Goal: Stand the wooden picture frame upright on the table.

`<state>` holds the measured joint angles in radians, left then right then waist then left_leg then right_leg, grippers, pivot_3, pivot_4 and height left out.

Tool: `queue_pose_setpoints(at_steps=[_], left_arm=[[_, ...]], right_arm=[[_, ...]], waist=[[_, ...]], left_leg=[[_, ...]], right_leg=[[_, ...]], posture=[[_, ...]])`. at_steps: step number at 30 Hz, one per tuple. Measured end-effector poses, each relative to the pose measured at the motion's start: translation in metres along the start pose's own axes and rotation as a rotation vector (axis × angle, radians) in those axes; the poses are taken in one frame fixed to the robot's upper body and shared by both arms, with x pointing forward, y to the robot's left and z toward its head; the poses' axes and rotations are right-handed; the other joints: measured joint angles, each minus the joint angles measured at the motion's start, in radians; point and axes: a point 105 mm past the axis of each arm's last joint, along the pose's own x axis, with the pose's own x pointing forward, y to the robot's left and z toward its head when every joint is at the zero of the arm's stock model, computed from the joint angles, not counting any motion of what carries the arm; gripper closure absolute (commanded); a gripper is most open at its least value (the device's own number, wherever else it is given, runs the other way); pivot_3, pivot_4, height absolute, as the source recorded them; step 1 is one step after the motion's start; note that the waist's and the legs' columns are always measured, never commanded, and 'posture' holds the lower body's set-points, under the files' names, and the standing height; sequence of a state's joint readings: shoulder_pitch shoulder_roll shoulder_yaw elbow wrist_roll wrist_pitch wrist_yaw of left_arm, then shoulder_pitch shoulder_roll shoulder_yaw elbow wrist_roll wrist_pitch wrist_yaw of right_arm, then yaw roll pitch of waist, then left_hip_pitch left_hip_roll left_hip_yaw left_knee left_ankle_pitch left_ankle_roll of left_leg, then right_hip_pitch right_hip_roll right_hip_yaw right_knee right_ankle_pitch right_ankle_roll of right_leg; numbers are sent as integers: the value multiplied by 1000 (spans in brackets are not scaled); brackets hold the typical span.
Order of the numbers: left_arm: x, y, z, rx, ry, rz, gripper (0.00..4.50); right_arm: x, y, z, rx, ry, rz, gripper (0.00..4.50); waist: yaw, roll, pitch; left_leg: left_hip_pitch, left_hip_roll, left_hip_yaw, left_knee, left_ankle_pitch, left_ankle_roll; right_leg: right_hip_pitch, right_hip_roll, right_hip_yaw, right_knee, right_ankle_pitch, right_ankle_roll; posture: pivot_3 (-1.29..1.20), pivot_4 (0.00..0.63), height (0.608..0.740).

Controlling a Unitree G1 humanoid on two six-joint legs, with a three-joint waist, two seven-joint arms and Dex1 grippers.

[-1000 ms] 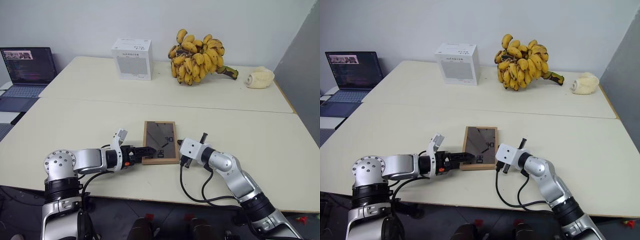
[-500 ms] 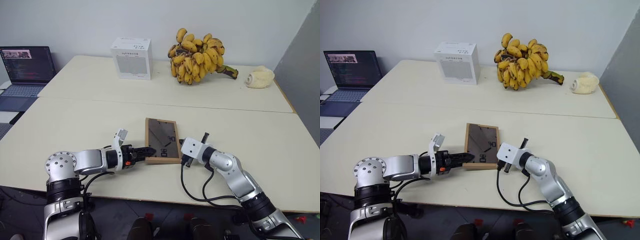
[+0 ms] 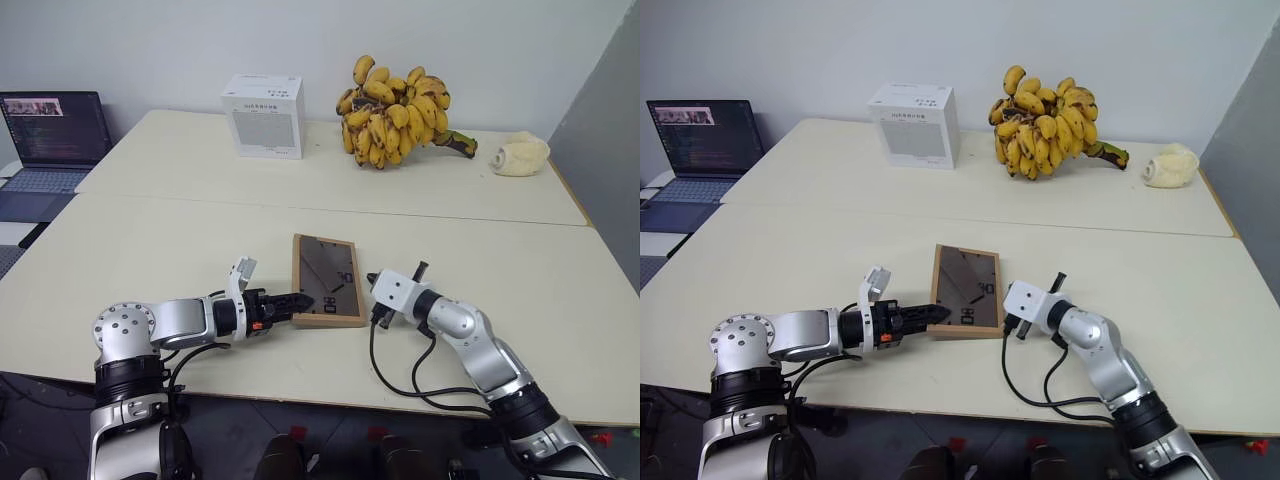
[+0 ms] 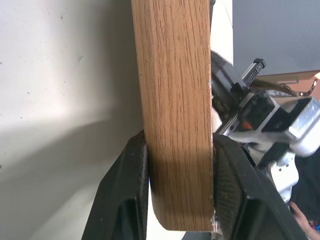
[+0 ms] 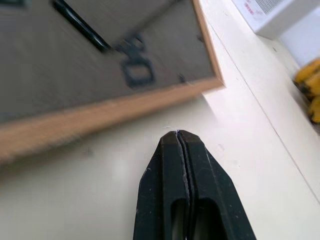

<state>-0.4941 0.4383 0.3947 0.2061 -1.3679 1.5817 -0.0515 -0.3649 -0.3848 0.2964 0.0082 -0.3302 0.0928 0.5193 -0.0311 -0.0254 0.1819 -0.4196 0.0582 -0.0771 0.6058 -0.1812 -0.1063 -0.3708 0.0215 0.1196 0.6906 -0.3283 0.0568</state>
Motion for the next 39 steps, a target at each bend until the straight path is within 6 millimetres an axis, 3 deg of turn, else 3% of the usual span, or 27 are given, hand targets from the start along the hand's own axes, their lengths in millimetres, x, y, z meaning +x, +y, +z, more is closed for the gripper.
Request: queue_pose_setpoints(at_steps=[8, 13, 16, 19, 29, 39], left_arm=[[0, -6, 17, 98, -55, 5, 3179], [-15, -28, 49, 387, -239, 11, 3179], [-31, -57, 65, 618, -353, -55, 3179], [-30, -64, 63, 692, -356, -99, 3179], [-31, -82, 60, 812, -359, -156, 3179], [-26, -91, 52, 850, -327, -189, 3179]], right_arm=[[-35, -34, -33, 45, 92, -63, 4500], [-49, -61, -19, 176, 36, -114, 4500], [-58, -97, 7, 296, -51, -169, 4500], [-59, -109, 34, 351, -137, -159, 4500], [-54, -107, 122, 569, -435, 2, 4500], [-41, -106, 130, 626, -452, -2, 2566]], waist=[[-5, 0, 2], [-18, 1, 6], [-19, 1, 6], [-20, 2, 6], [-19, 2, 6], [-22, 2, 6]], left_leg=[[-4, 1, 0, -2, 0, 0], [-5, 2, 0, -4, 0, 0], [-6, 1, 1, -6, 0, 0], [-7, 2, 0, -8, 0, 0], [-14, 2, 0, -9, 0, 0], [-14, 2, 0, -8, 0, 0]], right_leg=[[-3, 0, 0, -2, 1, 1], [-5, 1, 0, -3, 3, -4], [-5, 1, 0, -5, 3, -4], [-5, 1, -1, -9, 3, -4], [-13, 0, -2, -8, 3, -5], [-14, 1, -2, -7, 3, -5]], posture=[[0, 150, 740], [0, 150, 740], [0, 150, 740], [0, 150, 740], [0, 150, 740], [0, 150, 740]])
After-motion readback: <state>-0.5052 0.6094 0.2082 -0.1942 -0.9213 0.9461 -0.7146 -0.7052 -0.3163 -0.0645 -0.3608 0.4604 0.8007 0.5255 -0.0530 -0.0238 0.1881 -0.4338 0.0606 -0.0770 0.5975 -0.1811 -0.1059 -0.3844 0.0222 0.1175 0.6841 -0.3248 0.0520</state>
